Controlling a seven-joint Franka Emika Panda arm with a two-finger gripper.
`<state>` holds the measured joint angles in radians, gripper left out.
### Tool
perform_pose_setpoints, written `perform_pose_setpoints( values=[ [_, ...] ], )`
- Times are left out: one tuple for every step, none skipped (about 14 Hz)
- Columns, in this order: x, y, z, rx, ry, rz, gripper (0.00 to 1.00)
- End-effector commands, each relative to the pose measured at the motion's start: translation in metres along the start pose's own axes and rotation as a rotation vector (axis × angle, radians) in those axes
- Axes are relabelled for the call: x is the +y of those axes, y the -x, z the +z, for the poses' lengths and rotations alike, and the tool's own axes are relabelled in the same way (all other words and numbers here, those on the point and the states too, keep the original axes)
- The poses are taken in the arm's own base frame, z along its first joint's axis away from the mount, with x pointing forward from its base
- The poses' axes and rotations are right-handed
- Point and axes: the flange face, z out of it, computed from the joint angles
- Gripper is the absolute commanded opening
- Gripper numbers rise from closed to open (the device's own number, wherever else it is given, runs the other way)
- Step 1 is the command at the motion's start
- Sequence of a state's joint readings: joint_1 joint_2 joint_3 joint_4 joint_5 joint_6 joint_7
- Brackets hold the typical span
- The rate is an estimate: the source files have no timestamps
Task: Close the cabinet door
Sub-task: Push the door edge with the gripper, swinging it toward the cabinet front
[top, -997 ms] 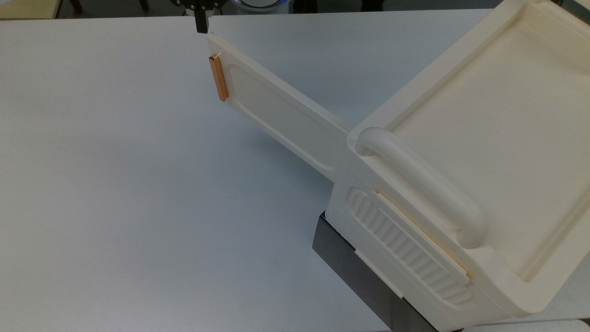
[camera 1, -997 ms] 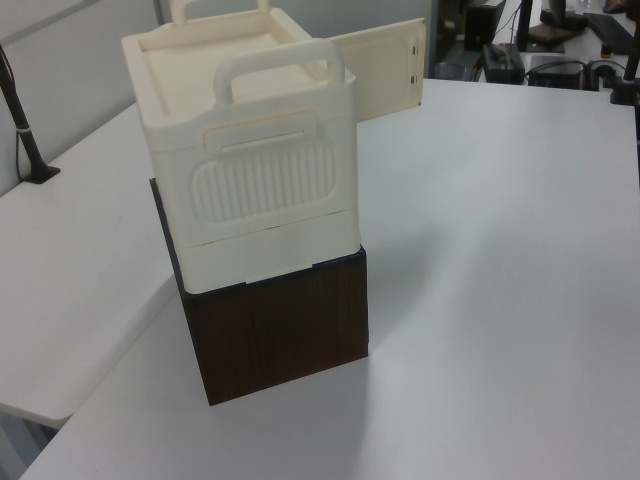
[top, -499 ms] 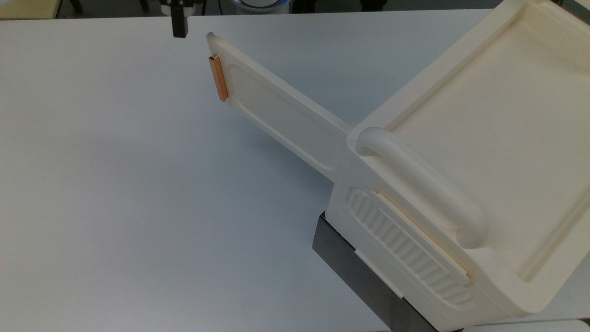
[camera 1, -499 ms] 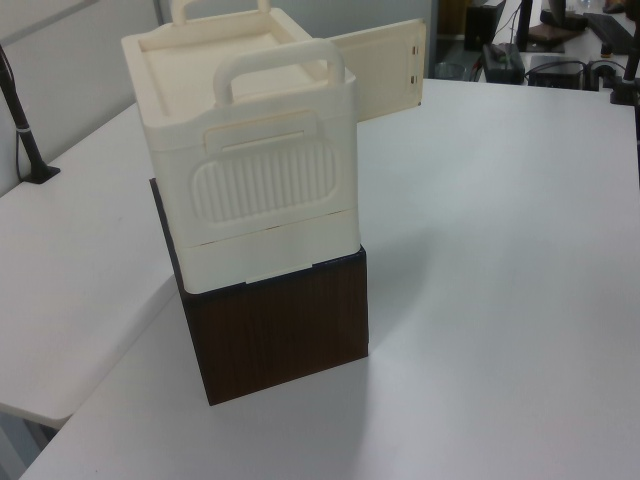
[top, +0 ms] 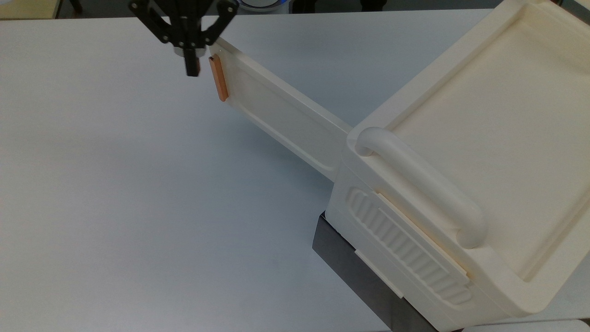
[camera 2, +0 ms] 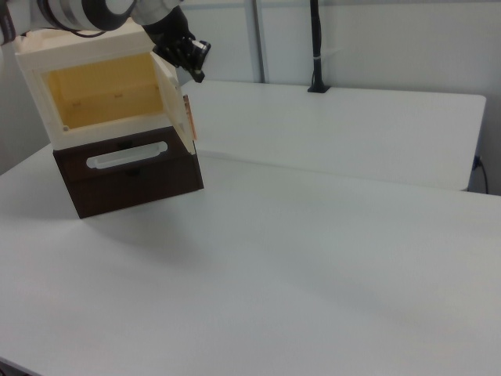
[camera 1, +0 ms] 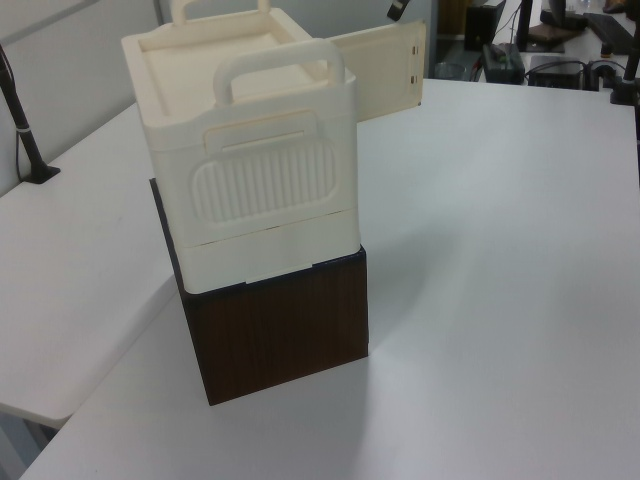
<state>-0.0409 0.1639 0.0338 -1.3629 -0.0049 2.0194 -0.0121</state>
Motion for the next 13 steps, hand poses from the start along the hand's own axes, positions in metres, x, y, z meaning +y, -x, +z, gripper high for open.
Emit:
perform_pose_setpoints(
  values=[
    [-0.047, 0.004, -0.006, 0.004, -0.121, -0.017, 0.00],
    [-0.065, 0.006, -0.008, -0.002, -0.141, -0.038, 0.00],
    [-0.084, 0.010, -0.009, -0.028, -0.160, -0.064, 0.00],
    [-0.101, 0.016, -0.009, -0.060, -0.181, -0.084, 0.00],
    [-0.119, 0.019, -0.011, -0.073, -0.206, -0.096, 0.00],
    [-0.134, 0.021, -0.013, -0.075, -0.225, -0.101, 0.00],
    [-0.143, 0.023, -0.012, -0.076, -0.231, -0.102, 0.00],
    [-0.150, 0.024, -0.012, -0.077, -0.236, -0.108, 0.00],
    [-0.156, 0.025, -0.013, -0.077, -0.244, -0.116, 0.00],
    [-0.165, 0.027, -0.011, -0.082, -0.256, -0.123, 0.00],
    [-0.176, 0.029, -0.012, -0.083, -0.270, -0.135, 0.00],
    [-0.184, 0.031, -0.010, -0.086, -0.281, -0.144, 0.00],
    [-0.196, 0.034, -0.010, -0.091, -0.291, -0.162, 0.00]
  ],
)
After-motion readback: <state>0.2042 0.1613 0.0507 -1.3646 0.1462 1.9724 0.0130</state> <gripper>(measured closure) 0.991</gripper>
